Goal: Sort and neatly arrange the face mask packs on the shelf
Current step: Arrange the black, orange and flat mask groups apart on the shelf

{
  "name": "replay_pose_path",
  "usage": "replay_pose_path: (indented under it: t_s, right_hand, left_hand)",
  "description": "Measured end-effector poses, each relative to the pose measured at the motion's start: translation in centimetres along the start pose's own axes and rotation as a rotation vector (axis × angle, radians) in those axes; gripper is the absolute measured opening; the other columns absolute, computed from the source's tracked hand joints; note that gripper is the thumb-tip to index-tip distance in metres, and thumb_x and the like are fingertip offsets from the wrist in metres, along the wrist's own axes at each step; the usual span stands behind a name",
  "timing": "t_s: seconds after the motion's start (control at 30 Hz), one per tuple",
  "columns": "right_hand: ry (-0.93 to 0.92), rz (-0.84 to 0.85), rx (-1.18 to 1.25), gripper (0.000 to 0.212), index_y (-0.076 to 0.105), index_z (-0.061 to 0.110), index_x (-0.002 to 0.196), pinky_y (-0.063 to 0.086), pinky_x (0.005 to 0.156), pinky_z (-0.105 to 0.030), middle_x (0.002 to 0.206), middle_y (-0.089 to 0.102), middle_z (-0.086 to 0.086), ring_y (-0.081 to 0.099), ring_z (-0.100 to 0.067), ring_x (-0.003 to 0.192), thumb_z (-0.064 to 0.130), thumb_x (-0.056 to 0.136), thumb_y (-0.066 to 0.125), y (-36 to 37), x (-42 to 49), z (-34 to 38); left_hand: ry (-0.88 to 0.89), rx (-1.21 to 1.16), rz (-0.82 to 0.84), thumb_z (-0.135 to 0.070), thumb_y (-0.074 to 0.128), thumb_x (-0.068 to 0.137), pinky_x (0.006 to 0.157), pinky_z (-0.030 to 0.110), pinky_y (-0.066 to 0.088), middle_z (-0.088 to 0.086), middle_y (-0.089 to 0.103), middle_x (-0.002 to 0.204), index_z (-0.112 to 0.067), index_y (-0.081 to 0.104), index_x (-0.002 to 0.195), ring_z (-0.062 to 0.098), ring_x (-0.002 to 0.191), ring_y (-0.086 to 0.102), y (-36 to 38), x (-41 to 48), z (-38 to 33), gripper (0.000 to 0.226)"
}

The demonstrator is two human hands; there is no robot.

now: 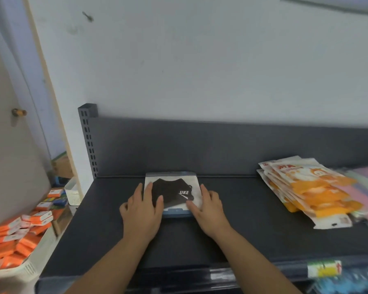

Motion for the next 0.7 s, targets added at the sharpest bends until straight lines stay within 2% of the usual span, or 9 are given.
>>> replay_pose_path:
  t_s: [0.07,0.2,0.33,0.47,0.57,0.7]
  right_hand:
    - [-0.017,-0.027,-0.017,0.078,0.014,0.022,0.158,0.026,0.116,-0.037,0.157,0.019,-0.006,0.023,-0.026,0.143,0.054,0.097,0.050,-0.4,-1.0,-0.4]
    - [-0.002,-0.086,-0.149,0.076,0.013,0.022,0.158,0.027,0.117,-0.041,0.161,0.016,-0.007,0.021,-0.029,0.144,0.056,0.097,0.045,-2.0,-2.4,-1.5]
    - [-0.010,-0.119,-0.274,0.073,0.014,0.023,0.158,0.029,0.116,-0.043,0.161,0.017,-0.006,0.020,-0.029,0.145,0.056,0.099,0.043,-4.1,-3.3,-2.7]
    - [-0.011,-0.139,-0.337,0.070,0.017,0.024,0.156,0.030,0.114,-0.045,0.160,0.020,-0.005,0.021,-0.028,0.146,0.054,0.099,0.042,-6.4,-3.7,-4.2]
    - [-0.032,-0.143,-0.371,0.068,0.018,0.024,0.155,0.031,0.112,-0.044,0.159,0.022,-0.004,0.023,-0.028,0.145,0.053,0.099,0.043,-8.0,-3.9,-5.6]
    - [-0.072,-0.154,-0.407,0.067,0.018,0.024,0.155,0.032,0.112,-0.043,0.159,0.023,-0.003,0.023,-0.027,0.145,0.052,0.099,0.044,-10.5,-4.2,-7.9]
  left_hand:
    - [0.051,0.064,-0.043,-0.057,0.026,0.094,0.106,0.050,0.029,0.007,0.037,0.157,-0.028,0.037,0.150,0.027,0.135,0.043,-0.2,-0.4,-0.2,0.064]
    - [0.184,0.156,-0.027,-0.059,0.025,0.088,0.098,0.051,0.035,0.007,0.049,0.148,-0.024,0.049,0.144,0.030,0.128,0.051,-0.2,-0.5,-0.7,0.070]
    - [0.266,0.199,0.000,-0.062,0.023,0.087,0.104,0.052,0.030,0.003,0.045,0.152,-0.026,0.043,0.147,0.029,0.136,0.043,-0.6,-0.3,-1.6,0.073]
    - [0.346,0.258,0.048,-0.065,0.010,0.085,0.115,0.053,0.019,0.000,0.033,0.159,-0.030,0.030,0.153,0.025,0.148,0.026,-0.6,-0.2,-3.3,0.079]
    - [0.356,0.226,0.034,-0.066,0.009,0.083,0.117,0.051,0.018,0.000,0.032,0.160,-0.030,0.032,0.153,0.027,0.149,0.024,-0.5,-0.6,-5.8,0.082]
    - [0.365,0.209,0.041,-0.067,0.003,0.079,0.117,0.050,0.015,-0.004,0.027,0.162,-0.031,0.024,0.155,0.023,0.150,0.020,0.5,-2.1,-10.1,0.086]
Point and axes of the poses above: each hand's wrist, its own x-axis towards the middle knuckle, its own y-axis out of the palm, z = x × y, the point moved 1 cm from there along x, towards the middle knuckle
